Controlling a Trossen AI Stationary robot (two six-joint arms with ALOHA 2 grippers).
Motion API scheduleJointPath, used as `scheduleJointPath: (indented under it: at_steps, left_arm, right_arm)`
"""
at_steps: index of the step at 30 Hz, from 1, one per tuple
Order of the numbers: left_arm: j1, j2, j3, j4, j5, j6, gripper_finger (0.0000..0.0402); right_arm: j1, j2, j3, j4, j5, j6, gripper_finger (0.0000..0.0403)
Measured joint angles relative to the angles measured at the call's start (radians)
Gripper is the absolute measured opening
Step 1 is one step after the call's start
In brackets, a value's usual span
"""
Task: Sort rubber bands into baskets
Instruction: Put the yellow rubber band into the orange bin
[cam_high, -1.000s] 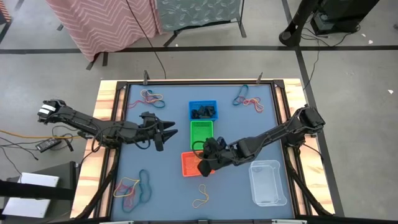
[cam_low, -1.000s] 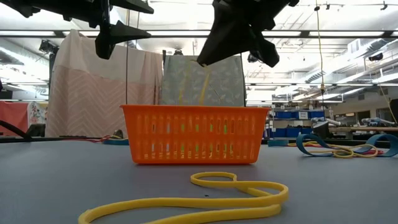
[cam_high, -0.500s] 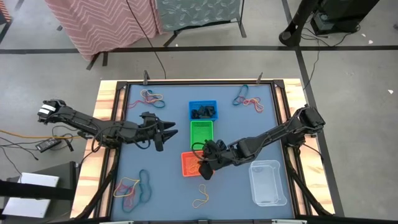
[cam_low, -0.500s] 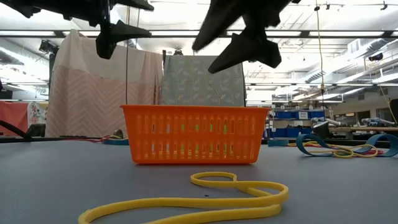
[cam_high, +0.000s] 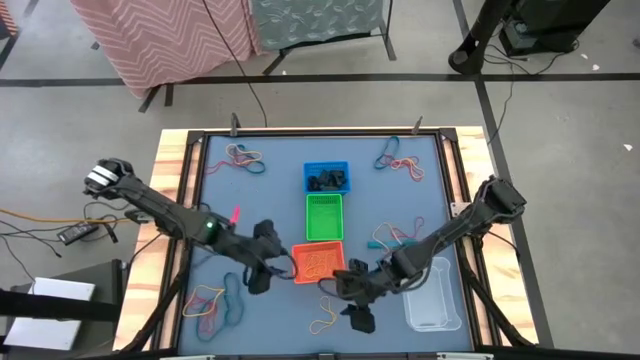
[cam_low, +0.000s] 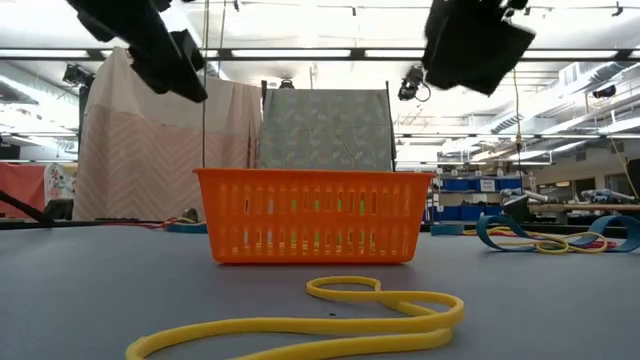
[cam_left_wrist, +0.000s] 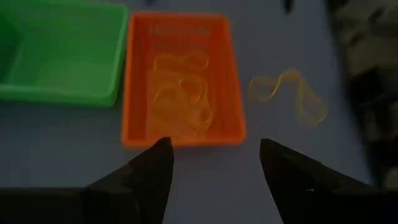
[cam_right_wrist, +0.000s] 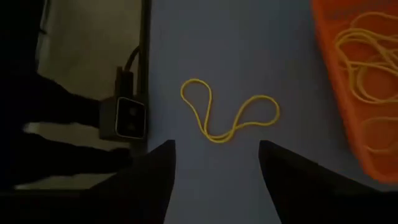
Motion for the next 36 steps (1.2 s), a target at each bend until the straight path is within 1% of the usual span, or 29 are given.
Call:
scheduleJointPath:
  at_steps: [2, 4, 6, 9, 11, 13, 15, 18, 20, 23, 25, 27, 29, 33, 35, 36]
  left_arm:
    - [-0.017, 0.032, 0.048, -0.065, -0.003, 0.001, 0.0241]
    - [-0.034, 0.033, 0.057, -0.113, -0.004, 0.0, 0.0241]
    - [-0.047, 0.019, 0.057, -0.102, -0.009, -0.015, 0.0241]
    - [-0.065, -0.035, 0.039, -0.089, -0.061, -0.072, 0.0241]
    - [-0.084, -0.072, 0.011, -0.058, -0.093, -0.103, 0.0241]
    - [-0.098, -0.107, -0.029, -0.018, -0.116, -0.133, 0.0241]
    - [-0.106, -0.144, -0.076, 0.058, -0.128, -0.172, 0.0241]
    - [-0.111, -0.173, -0.151, 0.141, -0.138, -0.239, 0.0241]
    - [-0.112, -0.187, -0.194, 0.169, -0.138, -0.277, 0.0241]
    - [-0.112, -0.19, -0.234, 0.231, -0.138, -0.306, 0.0241]
    - [-0.112, -0.189, -0.243, 0.215, -0.138, -0.31, 0.0241]
    - [-0.113, -0.187, -0.241, 0.22, -0.134, -0.296, 0.0241]
    - [-0.114, -0.188, -0.241, 0.222, -0.139, -0.28, 0.0241]
    - [-0.113, -0.188, -0.241, 0.219, -0.142, -0.265, 0.0241]
    - [-0.113, -0.188, -0.241, 0.218, -0.143, -0.265, 0.0241]
    - [-0.113, -0.187, -0.241, 0.218, -0.143, -0.266, 0.0241]
  right_arm:
    - [0.004, 0.041, 0.013, 0.014, -0.002, -0.028, 0.0237]
    - [0.007, 0.098, 0.051, 0.006, -0.014, -0.067, 0.0236]
    - [0.013, 0.167, 0.115, -0.034, -0.017, -0.109, 0.0235]
    - [0.024, 0.266, 0.236, -0.108, -0.005, -0.173, 0.0235]
    - [0.025, 0.307, 0.294, -0.147, -0.003, -0.209, 0.0235]
    - [0.019, 0.321, 0.326, -0.162, 0.005, -0.244, 0.0235]
    - [0.013, 0.325, 0.341, -0.165, 0.04, -0.252, 0.0235]
    - [0.005, 0.341, 0.344, -0.195, 0.081, -0.211, 0.0229]
    - [0.0, 0.362, 0.344, -0.191, 0.088, -0.163, 0.0219]
    - [-0.002, 0.381, 0.343, -0.187, 0.065, -0.109, 0.02]
    - [0.006, 0.396, 0.345, -0.176, 0.048, -0.097, 0.0189]
    - [0.019, 0.41, 0.343, -0.182, 0.054, -0.1, 0.018]
    - [0.035, 0.417, 0.344, -0.18, 0.097, -0.102, 0.0174]
    - [0.05, 0.439, 0.35, -0.197, 0.14, -0.09, 0.016]
    - [0.054, 0.455, 0.352, -0.211, 0.148, -0.068, 0.0141]
    - [0.056, 0.449, 0.351, -0.219, 0.154, -0.055, 0.0126]
